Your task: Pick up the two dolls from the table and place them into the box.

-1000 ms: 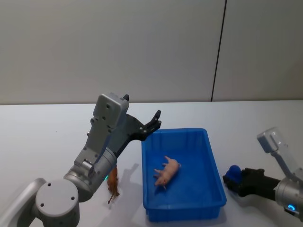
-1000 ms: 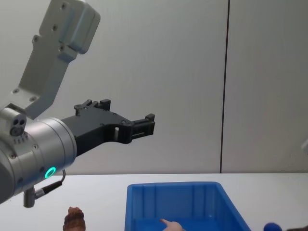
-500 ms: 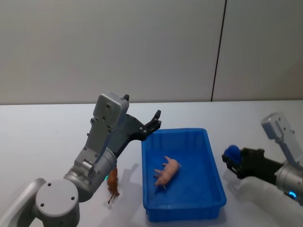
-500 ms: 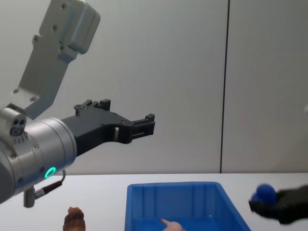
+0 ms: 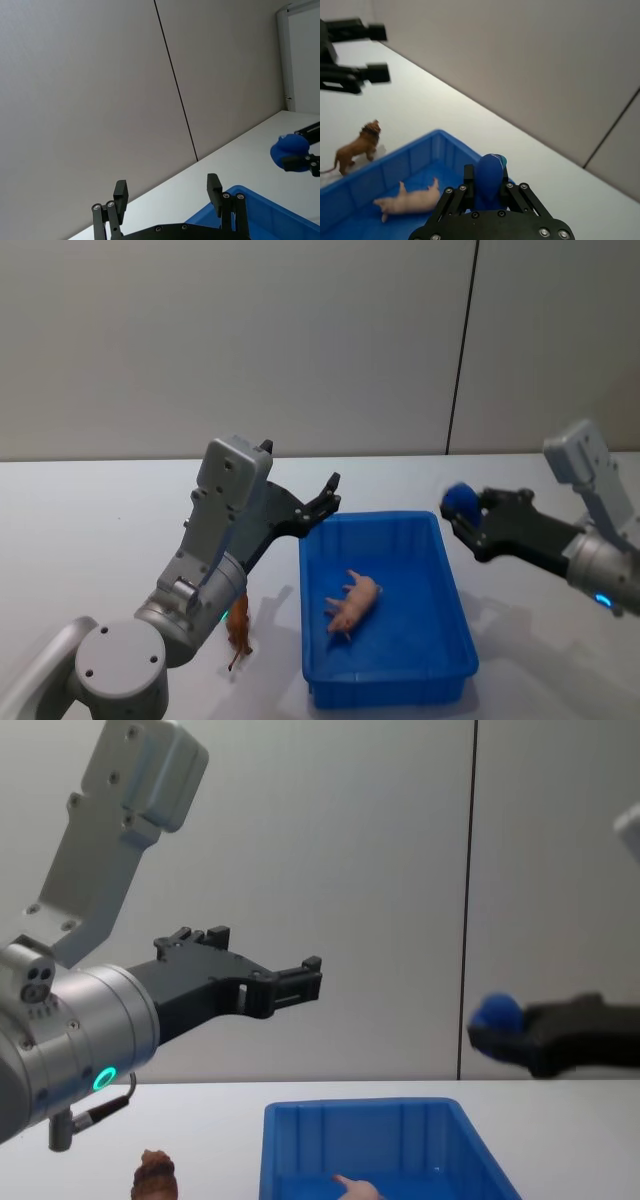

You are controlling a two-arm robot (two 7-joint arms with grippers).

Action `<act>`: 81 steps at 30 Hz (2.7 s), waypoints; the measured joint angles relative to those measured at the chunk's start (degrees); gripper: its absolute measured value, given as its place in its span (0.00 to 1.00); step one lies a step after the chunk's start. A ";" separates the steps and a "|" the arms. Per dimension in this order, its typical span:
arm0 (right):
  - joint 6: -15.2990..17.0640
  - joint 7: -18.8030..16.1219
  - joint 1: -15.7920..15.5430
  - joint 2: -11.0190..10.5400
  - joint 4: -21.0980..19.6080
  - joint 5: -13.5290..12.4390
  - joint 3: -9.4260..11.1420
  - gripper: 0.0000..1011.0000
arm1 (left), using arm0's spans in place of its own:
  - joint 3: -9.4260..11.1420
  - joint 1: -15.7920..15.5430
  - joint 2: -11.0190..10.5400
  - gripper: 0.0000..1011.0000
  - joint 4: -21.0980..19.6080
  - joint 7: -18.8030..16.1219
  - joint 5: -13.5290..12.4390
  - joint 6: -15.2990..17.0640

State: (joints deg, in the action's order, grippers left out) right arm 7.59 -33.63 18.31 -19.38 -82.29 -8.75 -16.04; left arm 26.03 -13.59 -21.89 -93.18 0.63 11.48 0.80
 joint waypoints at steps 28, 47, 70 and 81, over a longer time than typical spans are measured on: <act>7.78 -8.72 3.04 1.07 1.51 -2.06 -1.72 0.18 | 0.00 0.00 0.00 0.99 0.00 0.00 0.00 0.00; 7.39 -12.29 4.02 1.88 5.56 -2.54 -2.99 0.26 | 0.00 0.00 0.00 0.99 0.00 0.00 0.00 0.00; 7.11 -13.12 4.28 2.07 6.58 -2.72 -3.30 0.97 | 0.00 0.00 0.00 0.99 0.00 0.00 0.00 0.00; 6.08 -9.81 3.54 1.04 5.11 -4.67 -2.22 0.99 | 0.00 0.00 0.00 0.99 0.00 -0.01 0.00 0.00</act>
State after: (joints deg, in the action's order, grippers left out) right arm 13.67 -43.44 21.85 -18.35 -77.17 -13.42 -18.26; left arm 26.03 -13.59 -21.89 -93.18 0.62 11.48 0.80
